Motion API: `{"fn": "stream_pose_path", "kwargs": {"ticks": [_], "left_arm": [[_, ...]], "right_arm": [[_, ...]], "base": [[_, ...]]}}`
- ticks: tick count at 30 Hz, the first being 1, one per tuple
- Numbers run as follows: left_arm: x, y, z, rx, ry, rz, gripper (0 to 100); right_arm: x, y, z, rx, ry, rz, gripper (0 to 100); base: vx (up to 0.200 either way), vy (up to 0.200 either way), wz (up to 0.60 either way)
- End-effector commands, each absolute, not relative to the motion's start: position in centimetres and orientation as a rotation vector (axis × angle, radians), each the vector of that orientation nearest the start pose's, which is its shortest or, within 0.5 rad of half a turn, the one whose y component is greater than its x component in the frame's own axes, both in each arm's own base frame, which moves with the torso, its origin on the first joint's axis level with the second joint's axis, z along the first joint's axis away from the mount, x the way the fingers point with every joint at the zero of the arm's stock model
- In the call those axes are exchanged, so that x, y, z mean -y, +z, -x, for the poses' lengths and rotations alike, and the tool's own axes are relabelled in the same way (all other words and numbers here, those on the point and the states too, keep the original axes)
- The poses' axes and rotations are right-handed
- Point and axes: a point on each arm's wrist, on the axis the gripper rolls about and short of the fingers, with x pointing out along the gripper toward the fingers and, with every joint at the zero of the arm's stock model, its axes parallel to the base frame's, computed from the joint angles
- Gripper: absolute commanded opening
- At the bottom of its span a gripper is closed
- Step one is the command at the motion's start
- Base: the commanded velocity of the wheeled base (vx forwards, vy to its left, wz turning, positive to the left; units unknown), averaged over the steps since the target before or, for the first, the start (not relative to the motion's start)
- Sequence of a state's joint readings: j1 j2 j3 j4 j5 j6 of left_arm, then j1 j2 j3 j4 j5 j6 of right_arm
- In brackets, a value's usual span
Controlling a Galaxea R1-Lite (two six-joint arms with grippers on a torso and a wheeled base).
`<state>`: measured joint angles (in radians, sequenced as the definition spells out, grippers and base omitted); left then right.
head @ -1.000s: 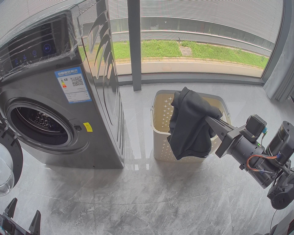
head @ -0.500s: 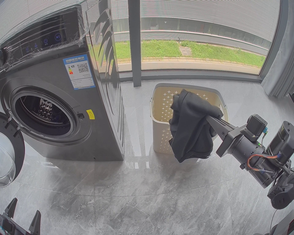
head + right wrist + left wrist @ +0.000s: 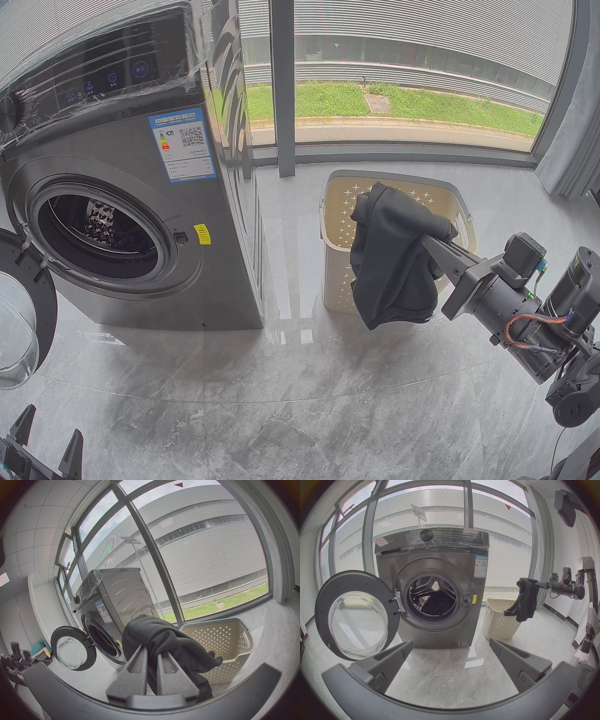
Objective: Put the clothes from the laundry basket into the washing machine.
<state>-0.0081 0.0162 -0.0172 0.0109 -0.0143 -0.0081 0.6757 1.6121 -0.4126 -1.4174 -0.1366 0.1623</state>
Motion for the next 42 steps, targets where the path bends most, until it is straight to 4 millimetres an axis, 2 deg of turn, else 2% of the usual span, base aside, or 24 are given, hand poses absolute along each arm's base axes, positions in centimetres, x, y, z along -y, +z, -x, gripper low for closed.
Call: {"fn": "stream_pose_path", "kwargs": {"ticks": [1, 21, 29, 42], "left_arm": [[0.01, 7.54, 2.25, -0.015, -0.021, 0.009, 100], [0.01, 7.54, 2.25, -0.015, -0.021, 0.008, 100], [0.01, 7.56, 2.25, -0.014, -0.021, 0.008, 100], [0.01, 7.56, 2.25, -0.014, -0.02, 0.009, 100]], "right_arm": [[-15.26, 18.49, -19.44, 0.153, 0.555, -0.243, 0], [-16.06, 18.82, -18.7, 0.183, 0.611, -0.265, 0], [-15.54, 18.86, -19.1, 0.188, 0.579, -0.264, 0], [-15.47, 18.82, -19.19, 0.187, 0.576, -0.264, 0]], "base": [[0.0, 0.2, 0.0], [0.0, 0.2, 0.0], [0.0, 0.0, 0.0], [-0.2, 0.0, 0.0]]}}
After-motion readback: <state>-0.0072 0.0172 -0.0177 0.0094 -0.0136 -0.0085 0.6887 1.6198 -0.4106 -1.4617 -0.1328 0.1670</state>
